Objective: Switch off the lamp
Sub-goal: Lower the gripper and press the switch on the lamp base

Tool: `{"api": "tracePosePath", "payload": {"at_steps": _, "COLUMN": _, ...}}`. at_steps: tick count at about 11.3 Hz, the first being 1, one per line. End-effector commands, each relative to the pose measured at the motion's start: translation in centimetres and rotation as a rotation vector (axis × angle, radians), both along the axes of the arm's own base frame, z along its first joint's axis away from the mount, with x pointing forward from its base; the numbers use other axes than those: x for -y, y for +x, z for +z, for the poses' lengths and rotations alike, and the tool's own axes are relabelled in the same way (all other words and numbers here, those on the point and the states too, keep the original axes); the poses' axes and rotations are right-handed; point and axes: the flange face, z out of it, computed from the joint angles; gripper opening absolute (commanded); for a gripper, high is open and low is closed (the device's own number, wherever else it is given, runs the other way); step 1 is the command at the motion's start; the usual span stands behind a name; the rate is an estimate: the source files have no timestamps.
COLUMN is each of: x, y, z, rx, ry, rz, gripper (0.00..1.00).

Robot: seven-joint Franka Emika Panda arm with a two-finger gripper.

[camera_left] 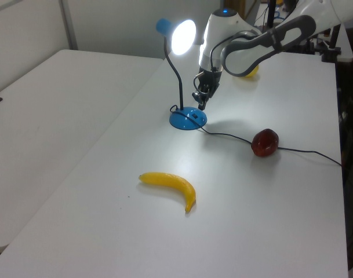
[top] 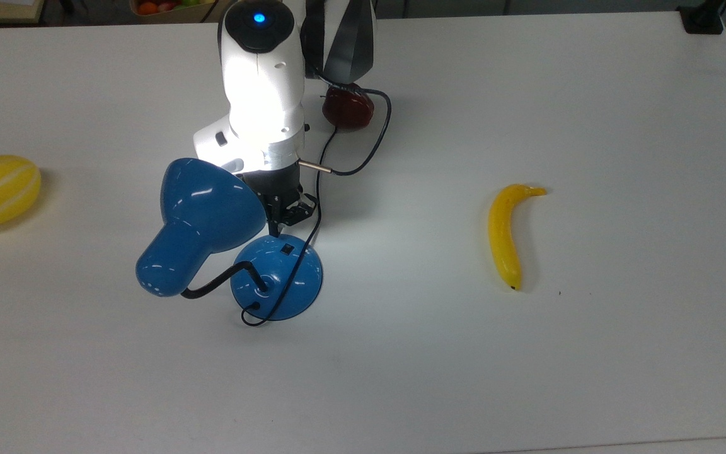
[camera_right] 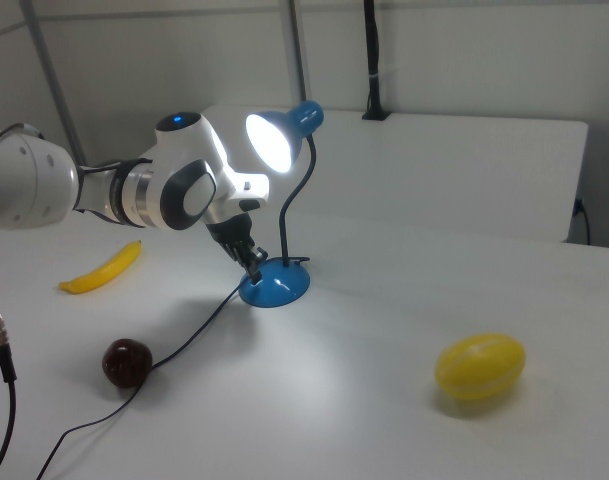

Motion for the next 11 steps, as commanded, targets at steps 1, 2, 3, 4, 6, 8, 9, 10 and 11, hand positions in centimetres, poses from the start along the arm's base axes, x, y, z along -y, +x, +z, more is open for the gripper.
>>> {"api": "tracePosePath", "payload": {"at_steps": 1, "x": -1.4, "y": 1.3, "z": -1.2, "rx": 0.065, "ry": -0.004, "rz": 0.007, "gripper": 0.0}}
{"api": "tracePosePath", "payload": {"at_steps": 2, "x": -1.7, "y": 1.3, "z": -2.2, "rx": 0.054, "ry": -0.007, "rz": 0.014, "gripper": 0.0}}
{"api": "tracePosePath", "payload": {"at_steps": 3, "x": -1.9, "y": 1.3, "z": -2.4, "rx": 0.051, "ry": -0.014, "rz": 0.023, "gripper": 0.0}}
{"api": "tracePosePath", "payload": {"at_steps": 4, "x": -2.2, "y": 1.3, "z": -2.4, "rx": 0.051, "ry": -0.019, "rz": 0.032, "gripper": 0.0}}
{"api": "tracePosePath", "payload": {"at_steps": 6, "x": -2.4, "y": 1.1, "z": -2.6, "rx": 0.046, "ry": -0.032, "rz": 0.044, "gripper": 0.0}}
{"api": "tracePosePath", "payload": {"at_steps": 8, "x": -2.9, "y": 0.6, "z": -3.5, "rx": 0.026, "ry": -0.035, "rz": 0.056, "gripper": 0.0}}
{"api": "tracePosePath", "payload": {"at_steps": 9, "x": -3.0, "y": 0.4, "z": -3.8, "rx": 0.018, "ry": -0.035, "rz": 0.059, "gripper": 0.0}}
{"api": "tracePosePath", "payload": {"at_steps": 10, "x": -3.2, "y": 0.0, "z": -4.4, "rx": 0.005, "ry": -0.039, "rz": 0.064, "gripper": 0.0}}
{"api": "tracePosePath", "payload": {"at_steps": 11, "x": -3.2, "y": -0.3, "z": -4.9, "rx": -0.005, "ry": -0.052, "rz": 0.073, "gripper": 0.0}}
